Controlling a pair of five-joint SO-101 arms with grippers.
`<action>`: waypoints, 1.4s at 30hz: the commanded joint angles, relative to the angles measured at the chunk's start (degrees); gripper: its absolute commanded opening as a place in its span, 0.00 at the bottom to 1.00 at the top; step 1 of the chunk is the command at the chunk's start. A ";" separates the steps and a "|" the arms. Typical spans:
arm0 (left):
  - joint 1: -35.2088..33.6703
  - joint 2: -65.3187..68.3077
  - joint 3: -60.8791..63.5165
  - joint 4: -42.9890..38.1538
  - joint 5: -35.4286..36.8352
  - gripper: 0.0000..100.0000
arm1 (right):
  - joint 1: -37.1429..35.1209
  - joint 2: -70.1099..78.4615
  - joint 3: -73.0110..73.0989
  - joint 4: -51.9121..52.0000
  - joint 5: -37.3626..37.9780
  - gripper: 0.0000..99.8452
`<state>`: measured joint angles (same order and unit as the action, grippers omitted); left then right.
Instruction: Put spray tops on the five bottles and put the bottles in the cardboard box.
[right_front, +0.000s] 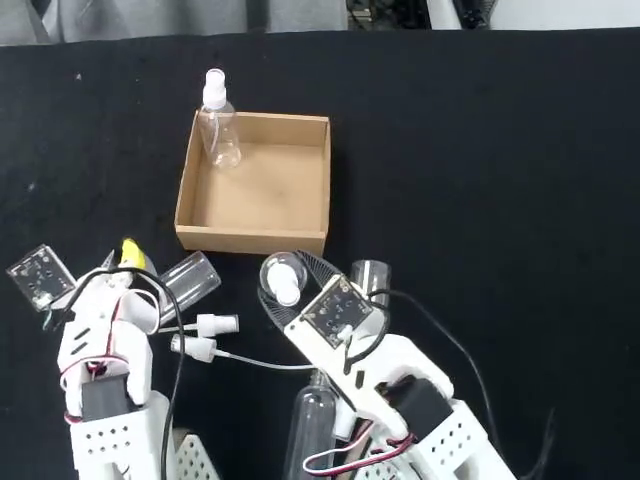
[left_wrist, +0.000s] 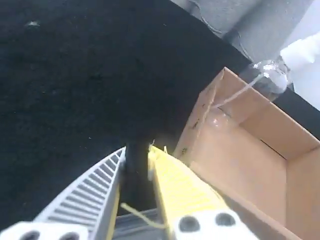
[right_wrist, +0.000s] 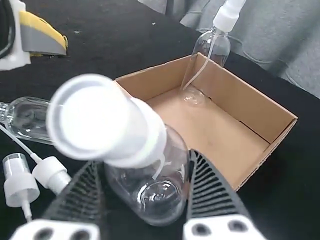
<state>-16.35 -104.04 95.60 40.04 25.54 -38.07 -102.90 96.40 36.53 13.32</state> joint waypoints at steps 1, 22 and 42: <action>-2.95 -0.70 1.10 -1.14 -0.44 0.06 | 1.32 -9.54 -2.95 -0.09 -0.09 0.01; -2.86 -0.70 1.45 -1.23 -1.85 0.06 | 1.14 -5.85 -21.67 -7.03 5.27 0.01; -2.77 -0.70 1.45 -1.23 -6.07 0.06 | 0.97 40.84 -39.60 -22.15 5.01 0.01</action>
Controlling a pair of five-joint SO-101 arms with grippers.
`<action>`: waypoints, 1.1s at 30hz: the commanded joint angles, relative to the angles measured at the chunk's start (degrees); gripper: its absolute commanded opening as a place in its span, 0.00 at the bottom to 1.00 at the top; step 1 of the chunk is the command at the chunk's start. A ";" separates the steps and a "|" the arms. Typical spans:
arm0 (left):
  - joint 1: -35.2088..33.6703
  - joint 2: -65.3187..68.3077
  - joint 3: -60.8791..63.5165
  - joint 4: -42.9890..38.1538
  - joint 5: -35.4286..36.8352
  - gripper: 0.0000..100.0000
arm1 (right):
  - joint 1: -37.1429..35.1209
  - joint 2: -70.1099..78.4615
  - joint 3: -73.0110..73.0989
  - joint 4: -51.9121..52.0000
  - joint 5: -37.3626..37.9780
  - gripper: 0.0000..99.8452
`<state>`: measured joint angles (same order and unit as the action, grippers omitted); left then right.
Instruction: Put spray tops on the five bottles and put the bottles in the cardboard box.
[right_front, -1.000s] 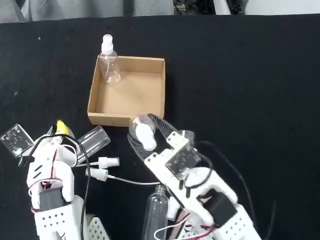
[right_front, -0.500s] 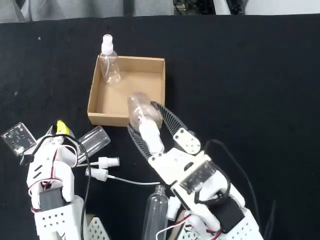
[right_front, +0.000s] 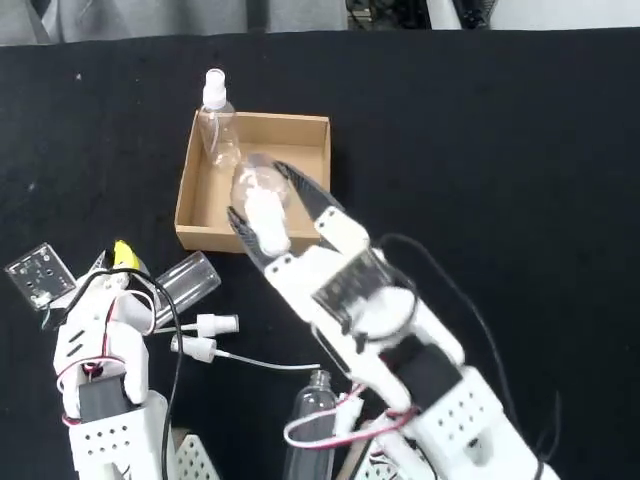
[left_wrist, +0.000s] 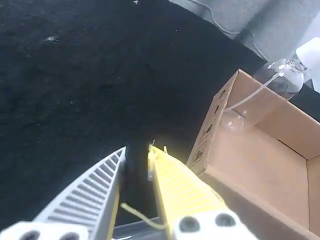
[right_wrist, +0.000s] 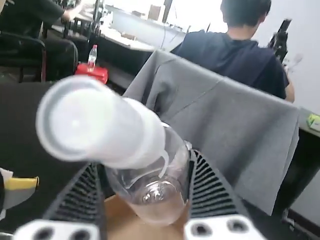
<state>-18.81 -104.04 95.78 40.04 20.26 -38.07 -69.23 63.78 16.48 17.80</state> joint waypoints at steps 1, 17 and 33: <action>-0.31 -0.70 1.27 -1.23 -0.79 0.06 | 0.97 9.45 -8.31 -2.11 0.53 0.01; -0.75 -0.70 1.63 -2.90 -0.79 0.07 | 1.32 39.43 -25.45 -2.20 -8.70 0.02; -0.75 -0.70 1.63 -2.90 -0.79 0.07 | 1.32 58.15 -37.67 -2.64 -13.01 0.02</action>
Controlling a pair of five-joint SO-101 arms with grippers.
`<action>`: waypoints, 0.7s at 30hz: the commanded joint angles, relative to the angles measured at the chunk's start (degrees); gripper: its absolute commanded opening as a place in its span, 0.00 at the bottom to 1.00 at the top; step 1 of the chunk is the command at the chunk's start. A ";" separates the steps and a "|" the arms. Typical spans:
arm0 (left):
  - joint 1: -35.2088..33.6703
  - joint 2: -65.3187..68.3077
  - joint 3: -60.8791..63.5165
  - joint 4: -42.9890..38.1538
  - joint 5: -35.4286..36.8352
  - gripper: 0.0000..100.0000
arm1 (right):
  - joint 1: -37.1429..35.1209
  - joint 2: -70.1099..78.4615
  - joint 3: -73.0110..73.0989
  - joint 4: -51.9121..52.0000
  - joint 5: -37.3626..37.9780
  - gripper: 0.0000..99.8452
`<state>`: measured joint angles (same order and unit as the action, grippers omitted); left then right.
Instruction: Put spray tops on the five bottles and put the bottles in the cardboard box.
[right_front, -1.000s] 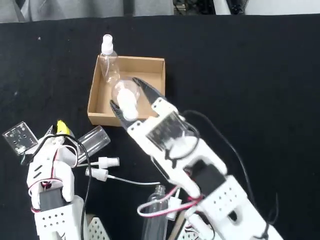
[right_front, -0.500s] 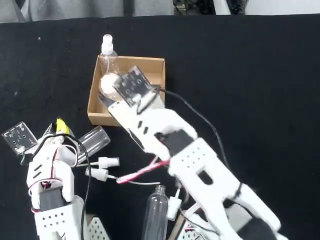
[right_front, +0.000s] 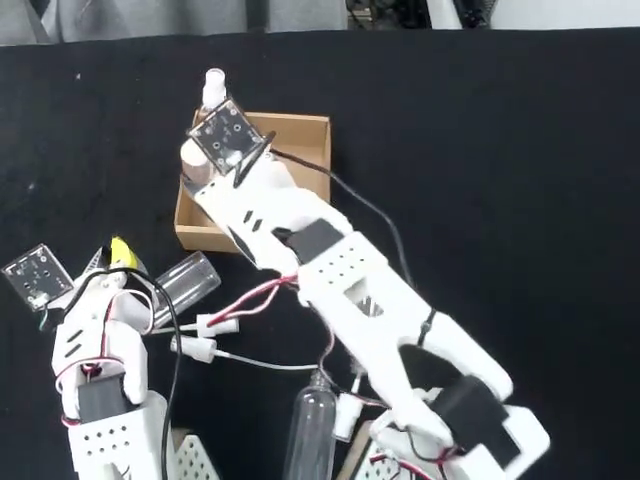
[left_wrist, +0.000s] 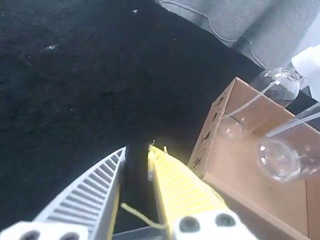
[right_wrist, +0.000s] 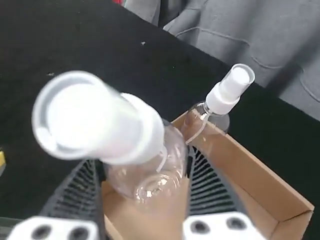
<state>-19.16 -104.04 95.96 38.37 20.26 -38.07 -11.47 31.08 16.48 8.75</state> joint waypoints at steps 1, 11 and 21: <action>-0.40 -0.70 1.45 -1.23 -0.79 0.07 | 1.41 1.27 -5.23 -3.25 -6.33 0.02; -0.40 -0.70 1.45 -1.32 -0.79 0.07 | 5.63 8.66 -5.32 -13.45 -10.46 0.02; -0.40 -0.70 1.45 -1.41 -0.79 0.07 | 6.24 15.52 -5.49 -20.22 -10.29 0.02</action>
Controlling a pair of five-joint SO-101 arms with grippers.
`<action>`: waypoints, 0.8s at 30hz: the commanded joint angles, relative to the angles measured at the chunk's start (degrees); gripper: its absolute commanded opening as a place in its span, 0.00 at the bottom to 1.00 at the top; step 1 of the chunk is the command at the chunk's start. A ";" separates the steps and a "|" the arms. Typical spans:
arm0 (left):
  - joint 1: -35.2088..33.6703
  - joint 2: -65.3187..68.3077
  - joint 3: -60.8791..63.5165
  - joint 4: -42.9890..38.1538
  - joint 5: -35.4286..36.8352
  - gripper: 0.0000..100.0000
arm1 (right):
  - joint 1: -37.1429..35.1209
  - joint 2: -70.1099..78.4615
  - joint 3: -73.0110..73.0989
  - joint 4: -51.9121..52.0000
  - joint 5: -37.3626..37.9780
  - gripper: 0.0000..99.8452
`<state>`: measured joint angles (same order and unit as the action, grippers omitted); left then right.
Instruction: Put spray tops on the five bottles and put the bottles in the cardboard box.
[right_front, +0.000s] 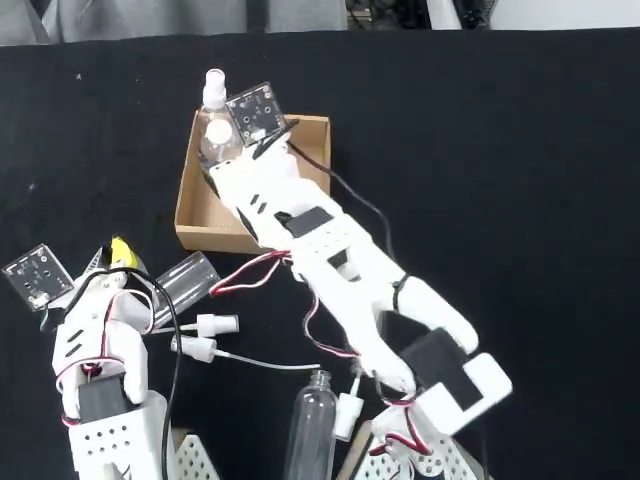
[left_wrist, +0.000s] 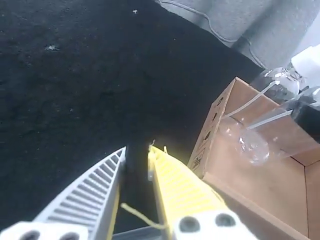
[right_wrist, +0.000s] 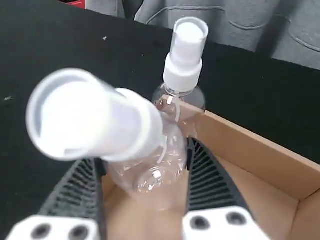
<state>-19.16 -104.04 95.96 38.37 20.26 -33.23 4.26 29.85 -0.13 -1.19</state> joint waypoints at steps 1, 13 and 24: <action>-0.40 -0.70 1.45 -1.41 -0.79 0.07 | 1.41 0.22 -4.26 -4.31 -0.35 0.02; -0.40 -0.70 1.45 -1.41 -0.79 0.07 | 1.49 12.35 -13.05 -4.57 -0.53 0.02; -0.40 -0.70 1.45 -1.41 -0.79 0.07 | 1.41 15.16 -15.08 -4.48 -0.53 0.02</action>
<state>-19.16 -104.04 95.96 38.37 20.26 -33.23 20.35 19.03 -2.59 -1.27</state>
